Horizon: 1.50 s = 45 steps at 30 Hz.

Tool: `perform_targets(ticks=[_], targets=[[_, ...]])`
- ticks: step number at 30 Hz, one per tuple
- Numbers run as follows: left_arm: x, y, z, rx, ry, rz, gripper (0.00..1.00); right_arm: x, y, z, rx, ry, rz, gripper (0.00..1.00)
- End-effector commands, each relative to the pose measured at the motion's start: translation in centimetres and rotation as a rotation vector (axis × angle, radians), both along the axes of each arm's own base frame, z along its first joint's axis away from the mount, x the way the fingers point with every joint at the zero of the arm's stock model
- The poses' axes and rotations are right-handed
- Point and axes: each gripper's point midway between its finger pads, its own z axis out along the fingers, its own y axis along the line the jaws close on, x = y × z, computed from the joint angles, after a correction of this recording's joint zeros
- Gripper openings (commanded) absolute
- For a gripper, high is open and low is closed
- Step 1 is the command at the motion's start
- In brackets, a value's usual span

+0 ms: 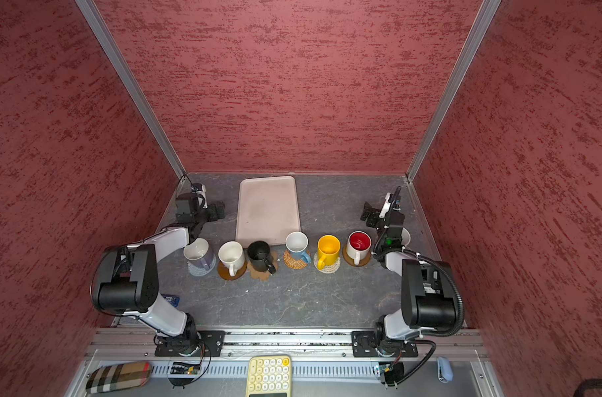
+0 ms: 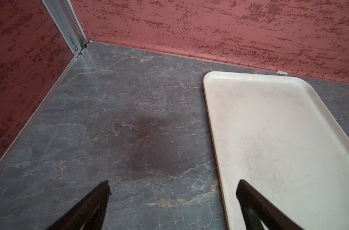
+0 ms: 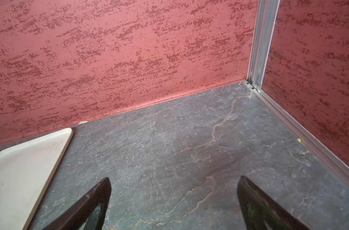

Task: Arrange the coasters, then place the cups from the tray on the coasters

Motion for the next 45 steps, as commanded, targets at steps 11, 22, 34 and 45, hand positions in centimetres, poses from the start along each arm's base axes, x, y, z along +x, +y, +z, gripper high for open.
perform_targets(ticks=[11, 22, 34, 45], targets=[[-2.3, -0.7, 0.6, -0.012, -0.005, -0.027, 1.00, -1.2, -0.8, 1.5, -0.039, 0.009, -0.039, 0.99], [-4.0, -0.6, -1.2, 0.015, -0.097, -0.007, 1.00, -2.5, -0.8, 1.5, -0.074, 0.005, -0.040, 0.99], [-4.1, 0.1, -1.4, 0.010, -0.127, 0.029, 1.00, -3.6, -0.9, -1.4, -0.122, 0.004, -0.040, 0.99], [-6.0, 0.2, -0.7, 0.049, -0.252, 0.077, 1.00, -5.3, -0.3, -1.8, -0.156, -0.104, -0.017, 0.99]])
